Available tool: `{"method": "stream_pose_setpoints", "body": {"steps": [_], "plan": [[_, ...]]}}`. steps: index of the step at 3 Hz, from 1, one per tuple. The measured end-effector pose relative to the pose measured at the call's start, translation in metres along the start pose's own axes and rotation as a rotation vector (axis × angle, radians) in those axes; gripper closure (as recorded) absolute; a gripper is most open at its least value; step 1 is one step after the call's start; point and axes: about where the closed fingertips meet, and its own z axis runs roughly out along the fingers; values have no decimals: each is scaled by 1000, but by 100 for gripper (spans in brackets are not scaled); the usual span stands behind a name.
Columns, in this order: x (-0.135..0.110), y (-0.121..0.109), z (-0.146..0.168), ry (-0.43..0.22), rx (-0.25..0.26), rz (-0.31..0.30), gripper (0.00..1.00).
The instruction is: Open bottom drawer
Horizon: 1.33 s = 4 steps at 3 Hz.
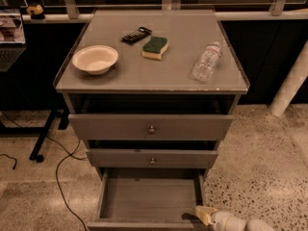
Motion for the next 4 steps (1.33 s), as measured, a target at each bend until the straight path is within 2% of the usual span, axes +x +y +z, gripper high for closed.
{"method": "stream_pose_setpoints", "body": {"steps": [1, 4], "plan": [[0, 0, -1, -1, 1, 1, 81], [0, 0, -1, -1, 1, 1, 11]]}}
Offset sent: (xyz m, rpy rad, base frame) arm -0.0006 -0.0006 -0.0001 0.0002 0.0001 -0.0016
